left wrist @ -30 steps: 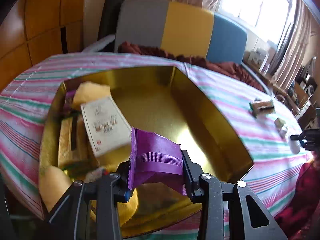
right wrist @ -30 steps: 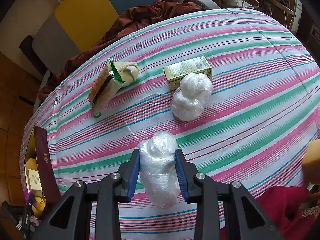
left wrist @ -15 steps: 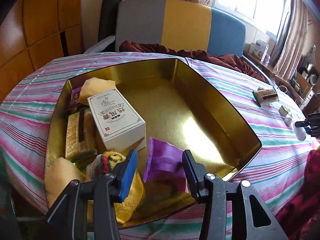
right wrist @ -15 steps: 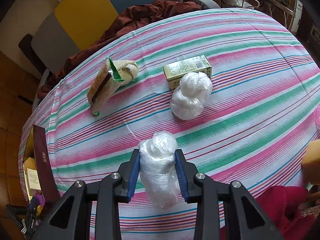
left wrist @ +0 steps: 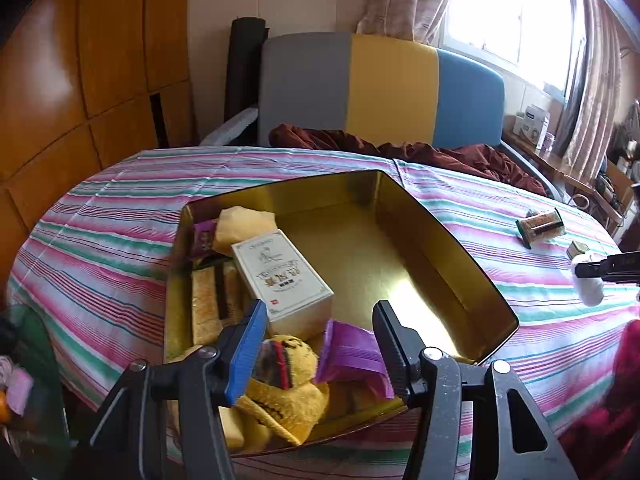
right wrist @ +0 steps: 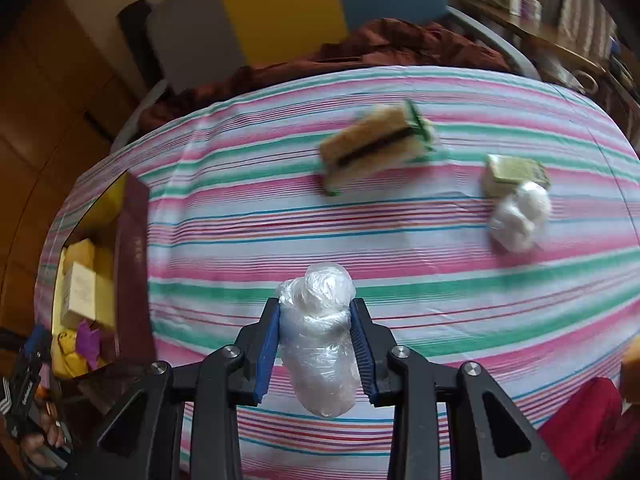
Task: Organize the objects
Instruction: 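Carry the plastic-wrapped bundle into the gold tray and open the right tool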
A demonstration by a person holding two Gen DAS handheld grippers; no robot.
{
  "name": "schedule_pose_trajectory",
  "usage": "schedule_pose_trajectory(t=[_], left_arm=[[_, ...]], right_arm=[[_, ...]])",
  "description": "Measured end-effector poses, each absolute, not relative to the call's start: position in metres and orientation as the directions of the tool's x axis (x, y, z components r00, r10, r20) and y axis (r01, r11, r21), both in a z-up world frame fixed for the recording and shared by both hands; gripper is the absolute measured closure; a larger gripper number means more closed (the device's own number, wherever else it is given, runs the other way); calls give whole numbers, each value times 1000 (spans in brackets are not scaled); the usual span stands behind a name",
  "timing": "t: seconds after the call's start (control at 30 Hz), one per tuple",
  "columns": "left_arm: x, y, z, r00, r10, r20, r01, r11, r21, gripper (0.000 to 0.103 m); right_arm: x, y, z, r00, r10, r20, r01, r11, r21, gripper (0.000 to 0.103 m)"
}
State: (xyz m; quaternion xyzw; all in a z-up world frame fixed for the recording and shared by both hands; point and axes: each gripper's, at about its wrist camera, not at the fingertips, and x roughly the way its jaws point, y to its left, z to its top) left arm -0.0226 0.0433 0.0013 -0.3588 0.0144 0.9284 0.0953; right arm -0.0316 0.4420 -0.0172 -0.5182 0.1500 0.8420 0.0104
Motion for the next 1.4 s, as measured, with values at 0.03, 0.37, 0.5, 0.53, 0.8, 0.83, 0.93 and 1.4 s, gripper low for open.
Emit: schedule_pose_trajectory(t=[0.03,0.37,0.5,0.53,0.8,0.83,0.93,1.4], left_arm=[[-22,41,2,-727,158,-669,-180,-983,-37,47],[-20,17,1,-736,101,-669,-109,-994,-31,46],[-21,12,1,-741,89,-666,-92,-995,-31,42],[-22,10,0,-741,85,-666,-86,-996,-31,42],[-28,1,-7,-724,68,-686,-47,-998,-49,40],[-28,0,-8,-722,66,-688,-42,-998,-51,40],[-29,-1,-10,-720,63,-691,-32,-998,-58,40],[-25,4,-7,-740,72,-669,-53,-997,-49,31]], right_arm=[[-36,423,-14,-468,-156,-870,-126,-962,241,69],[-60,261,5,-449,-337,-828,230,-938,258,69],[-69,229,-9,-423,-308,-852,270,-941,206,68],[-71,222,-14,-416,-300,-859,275,-941,195,68],[-75,186,-57,-343,-249,-906,326,-936,134,67],[-73,183,-60,-331,-266,-906,341,-929,148,67],[-68,176,-66,-299,-307,-904,379,-907,183,65],[-49,203,-31,-407,-386,-828,355,-902,246,20]])
